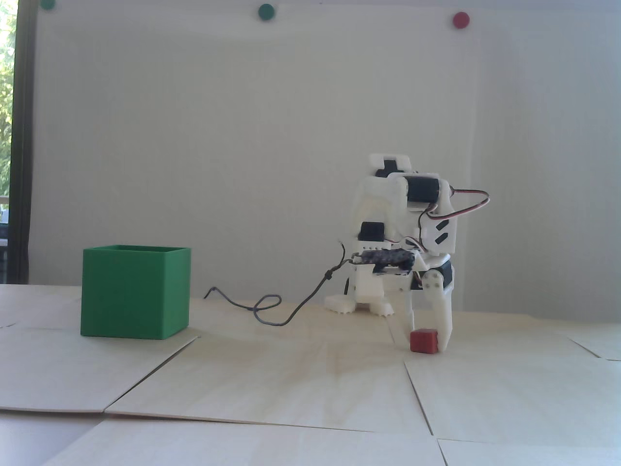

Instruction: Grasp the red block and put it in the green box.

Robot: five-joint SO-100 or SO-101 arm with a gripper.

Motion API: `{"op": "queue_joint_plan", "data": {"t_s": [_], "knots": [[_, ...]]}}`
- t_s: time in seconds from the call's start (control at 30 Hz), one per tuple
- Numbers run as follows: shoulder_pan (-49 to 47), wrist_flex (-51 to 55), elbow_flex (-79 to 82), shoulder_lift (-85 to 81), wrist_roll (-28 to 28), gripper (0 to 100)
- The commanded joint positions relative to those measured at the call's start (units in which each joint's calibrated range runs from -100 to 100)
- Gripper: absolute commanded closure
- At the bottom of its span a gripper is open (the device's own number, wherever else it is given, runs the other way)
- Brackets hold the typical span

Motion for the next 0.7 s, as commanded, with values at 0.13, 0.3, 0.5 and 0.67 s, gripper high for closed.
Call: {"op": "queue_joint_plan", "data": {"t_s": [0.13,0.3,0.5,0.67], "knots": [[7.4,16.6,-36.6,-1.5,-0.1,98],[15.3,16.2,-51.3,-5.4,-1.2,98],[25.5,16.2,-42.1,-17.5,-0.3,98],[32.7,16.2,-22.1,-30.7,4.5,98]]}}
